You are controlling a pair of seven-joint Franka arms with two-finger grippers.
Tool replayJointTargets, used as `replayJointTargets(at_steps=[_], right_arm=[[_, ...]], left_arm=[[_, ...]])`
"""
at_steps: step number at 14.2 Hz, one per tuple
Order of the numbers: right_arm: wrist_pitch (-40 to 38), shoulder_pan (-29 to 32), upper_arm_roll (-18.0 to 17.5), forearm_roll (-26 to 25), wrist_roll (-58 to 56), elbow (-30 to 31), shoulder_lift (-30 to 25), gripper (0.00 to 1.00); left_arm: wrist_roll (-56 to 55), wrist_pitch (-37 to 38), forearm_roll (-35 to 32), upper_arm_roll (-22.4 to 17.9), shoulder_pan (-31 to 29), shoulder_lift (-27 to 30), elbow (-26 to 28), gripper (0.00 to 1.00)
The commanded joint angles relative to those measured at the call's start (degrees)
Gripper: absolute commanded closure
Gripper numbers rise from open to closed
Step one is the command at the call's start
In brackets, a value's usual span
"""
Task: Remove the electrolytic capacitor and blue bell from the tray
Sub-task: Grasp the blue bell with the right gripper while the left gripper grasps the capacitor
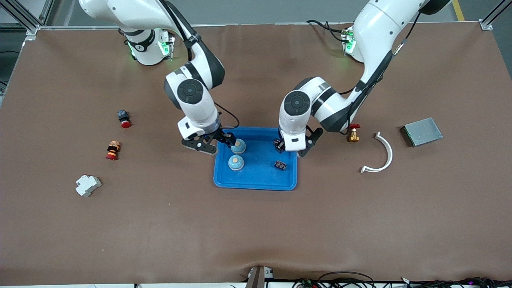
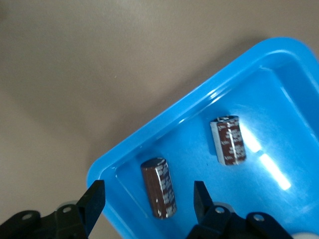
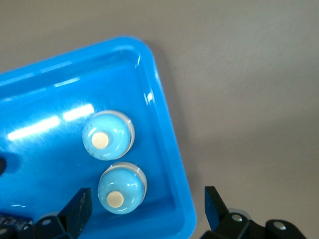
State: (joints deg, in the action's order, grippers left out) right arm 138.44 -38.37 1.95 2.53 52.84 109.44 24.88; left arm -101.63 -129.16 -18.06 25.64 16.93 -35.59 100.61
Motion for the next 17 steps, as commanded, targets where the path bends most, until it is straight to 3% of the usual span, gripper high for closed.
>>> replayJointTargets(at_steps=[1, 9, 12, 17], right_arm=[[1.9, -2.1, 0.7, 0.8, 2.1, -1.0, 2.6, 0.0], [2.4, -4.6, 0.8, 0.1, 5.6, -5.4, 9.0, 0.0], [2.4, -4.7, 0.8, 0.0, 5.7, -7.6, 11.6, 0.0], [2.4, -5.0, 0.8, 0.3, 5.8, -8.5, 12.9, 0.0]], left_arm=[[-3.7, -2.4, -2.4, 0.0, 1.1, -3.0, -1.1, 0.26], [-7.4, -5.1, -6.0, -0.3, 2.5, -6.3, -2.1, 0.6], [-6.3, -5.1, -6.1, -0.4, 2.4, -6.6, -3.2, 1.0], [-2.0, 1.7, -6.3, -0.4, 0.8, -1.2, -5.6, 1.0]])
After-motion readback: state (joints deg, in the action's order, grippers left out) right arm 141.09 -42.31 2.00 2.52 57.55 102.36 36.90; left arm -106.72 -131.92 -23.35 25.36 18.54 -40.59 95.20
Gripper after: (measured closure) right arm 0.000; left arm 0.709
